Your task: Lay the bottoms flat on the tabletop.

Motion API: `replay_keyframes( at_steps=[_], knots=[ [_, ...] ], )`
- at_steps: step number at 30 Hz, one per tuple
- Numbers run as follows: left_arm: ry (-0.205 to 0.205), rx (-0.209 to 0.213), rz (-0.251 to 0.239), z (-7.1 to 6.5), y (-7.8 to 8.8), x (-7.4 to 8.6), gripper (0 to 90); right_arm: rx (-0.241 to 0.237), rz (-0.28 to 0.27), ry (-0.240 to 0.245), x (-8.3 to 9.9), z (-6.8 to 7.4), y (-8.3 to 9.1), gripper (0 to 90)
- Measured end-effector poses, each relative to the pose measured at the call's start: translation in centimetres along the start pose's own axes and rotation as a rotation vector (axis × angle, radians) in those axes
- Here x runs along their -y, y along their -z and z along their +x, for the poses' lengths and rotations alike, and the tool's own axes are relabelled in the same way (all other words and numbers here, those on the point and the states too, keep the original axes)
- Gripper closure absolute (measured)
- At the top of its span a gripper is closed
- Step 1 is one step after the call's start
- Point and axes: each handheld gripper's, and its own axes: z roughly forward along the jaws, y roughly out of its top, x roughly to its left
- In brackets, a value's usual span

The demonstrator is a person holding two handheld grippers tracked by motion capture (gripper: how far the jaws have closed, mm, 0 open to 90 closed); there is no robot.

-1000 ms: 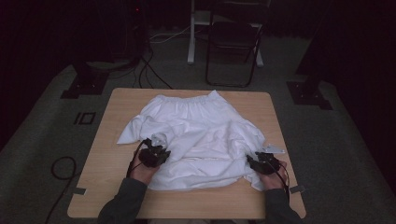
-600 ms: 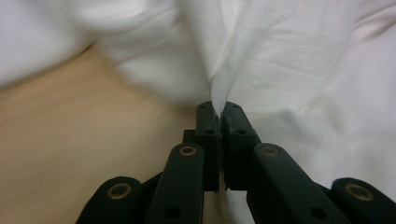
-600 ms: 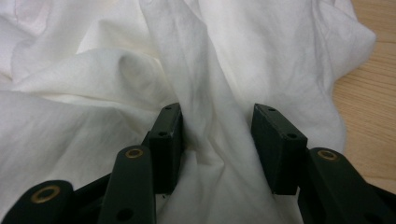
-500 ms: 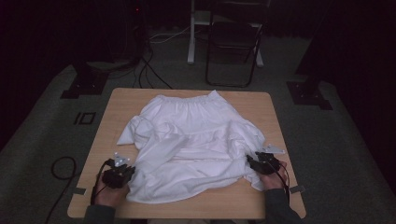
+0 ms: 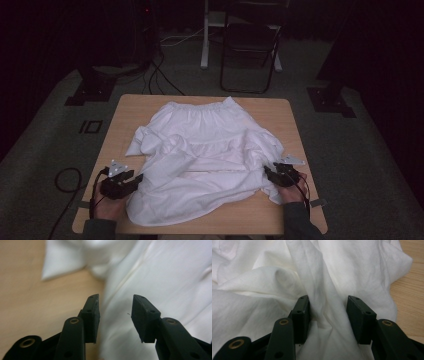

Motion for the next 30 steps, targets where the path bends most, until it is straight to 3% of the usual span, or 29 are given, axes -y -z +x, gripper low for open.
replay_keyframes(
  at_steps=[3,5,7,9,13,15,17,19,22,25,26,28,29,30],
  knots=[
    [-0.050,0.057,-0.007,-1.5,-1.6,-1.8,51.8,0.000,0.000,0.000,0.0,0.0,0.0,54.0],
    [-0.071,0.072,0.006,-2.4,-3.2,-2.8,47.4,0.000,0.000,0.000,0.0,0.0,0.0,54.0],
    [-0.075,0.071,0.016,-2.8,-4.1,-3.2,41.7,0.000,0.000,0.000,0.0,0.0,0.0,54.0],
    [-0.073,0.079,0.041,-3.4,-6.1,-3.6,37.1,-0.001,-0.001,0.000,0.0,0.0,0.0,54.0],
    [-0.062,0.096,0.081,-4.2,-7.7,-3.2,36.1,-0.004,-0.002,0.000,0.0,-0.1,0.0,53.9],
    [-0.078,0.072,0.115,-4.4,-7.7,-2.8,54.1,-0.005,-0.002,0.000,0.0,-0.1,0.0,54.0],
    [-0.067,0.069,0.122,-4.1,-7.3,-2.3,71.3,-0.004,-0.003,0.000,0.0,-0.1,0.0,54.0],
    [-0.057,0.058,0.116,-3.4,-6.5,-1.8,79.0,-0.004,-0.003,0.000,0.0,-0.1,0.0,54.0],
    [-0.043,0.026,0.116,-2.3,-5.1,-0.6,82.1,-0.004,-0.003,0.000,0.0,-0.1,0.0,54.0],
    [-0.025,-0.038,0.135,-0.9,-3.8,0.9,82.4,-0.004,-0.003,0.000,0.0,-0.1,0.0,54.0],
    [-0.025,-0.038,0.135,-0.9,-3.8,0.9,82.6,-0.004,-0.003,0.000,0.0,-0.1,0.0,54.0],
    [-0.009,-0.112,0.172,0.7,-2.7,2.2,83.0,-0.004,-0.003,0.000,0.0,-0.1,0.0,54.0],
    [0.023,-0.136,0.180,2.1,-1.9,3.2,83.4,-0.003,-0.003,-0.001,0.0,-0.1,0.0,54.0],
    [0.023,-0.136,0.180,2.1,-1.9,3.2,83.5,-0.003,-0.003,-0.001,0.0,-0.1,0.0,54.0]
  ],
)
